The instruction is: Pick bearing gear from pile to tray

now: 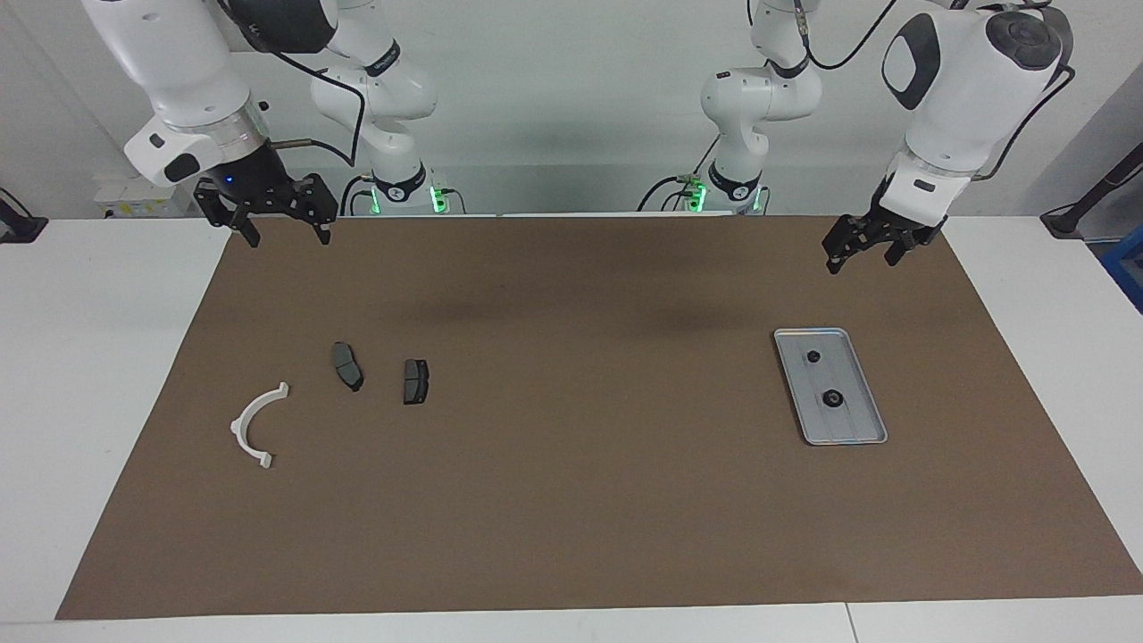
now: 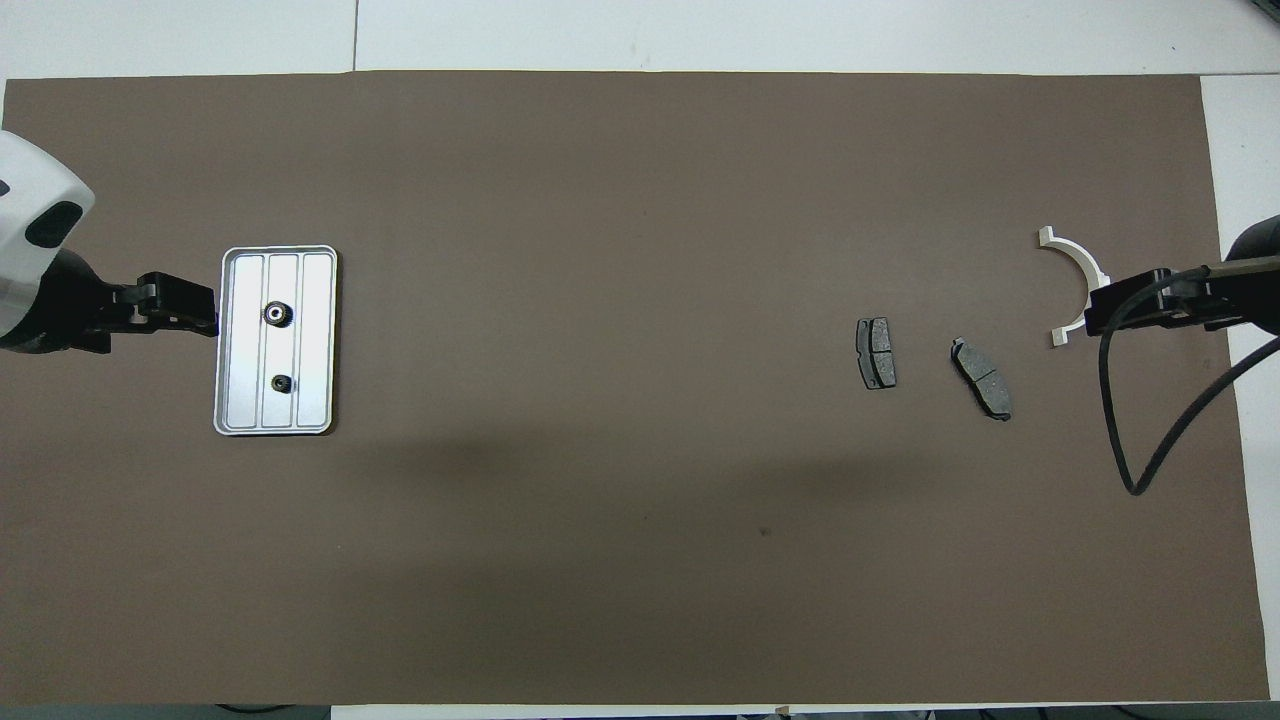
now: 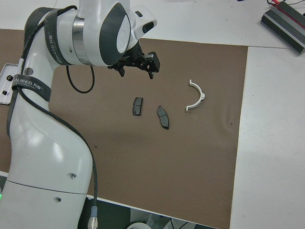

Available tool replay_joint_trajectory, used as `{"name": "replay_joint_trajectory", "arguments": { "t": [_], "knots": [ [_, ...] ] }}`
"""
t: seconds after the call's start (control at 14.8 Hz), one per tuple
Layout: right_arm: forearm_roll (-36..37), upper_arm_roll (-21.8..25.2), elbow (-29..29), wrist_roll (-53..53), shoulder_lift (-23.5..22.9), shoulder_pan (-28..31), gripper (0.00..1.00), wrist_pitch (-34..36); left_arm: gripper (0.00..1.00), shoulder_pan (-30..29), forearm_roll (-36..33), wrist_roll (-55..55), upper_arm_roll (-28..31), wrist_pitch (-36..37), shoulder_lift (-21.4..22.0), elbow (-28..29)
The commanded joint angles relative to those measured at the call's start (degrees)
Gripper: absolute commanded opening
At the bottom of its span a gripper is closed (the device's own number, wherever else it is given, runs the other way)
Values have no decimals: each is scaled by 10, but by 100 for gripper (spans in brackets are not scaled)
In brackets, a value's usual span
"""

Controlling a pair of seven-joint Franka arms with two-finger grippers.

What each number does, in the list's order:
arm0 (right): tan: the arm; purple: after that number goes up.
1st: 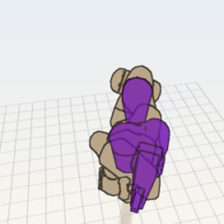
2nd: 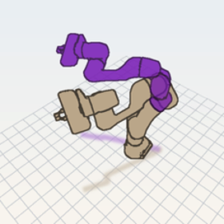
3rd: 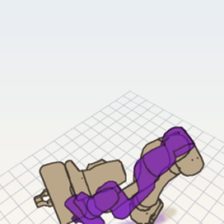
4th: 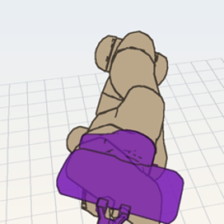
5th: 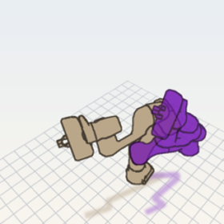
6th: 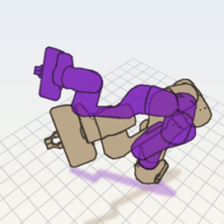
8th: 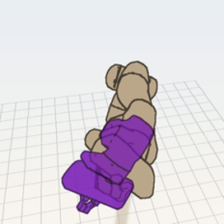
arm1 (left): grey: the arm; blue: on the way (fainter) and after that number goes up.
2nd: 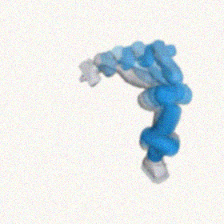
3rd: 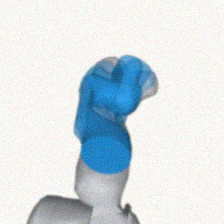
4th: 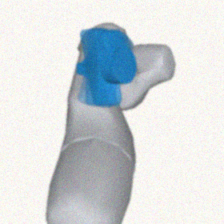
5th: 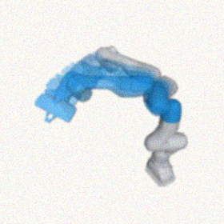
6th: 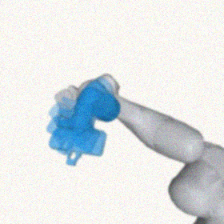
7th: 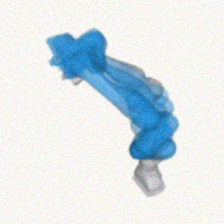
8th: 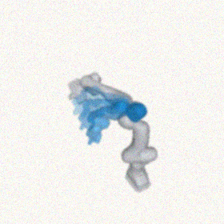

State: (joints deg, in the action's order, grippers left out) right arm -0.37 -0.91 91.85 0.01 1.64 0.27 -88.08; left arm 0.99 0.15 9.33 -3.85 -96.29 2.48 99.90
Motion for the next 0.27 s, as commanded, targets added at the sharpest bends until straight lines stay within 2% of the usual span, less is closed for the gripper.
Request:
{"name": "replay_joint_trajectory", "arguments": {
  "t": [0.0, 0.2],
  "knots": [
    [9, -7, 0, 8, 1, 7, 100, -5, 100, 2, 2, -4, 4, 13, 9, -1],
    [9, -7, -1, 8, 1, 7, 100, -5, 100, 2, 2, -4, 4, 12, 9, 1]
  ]
}}
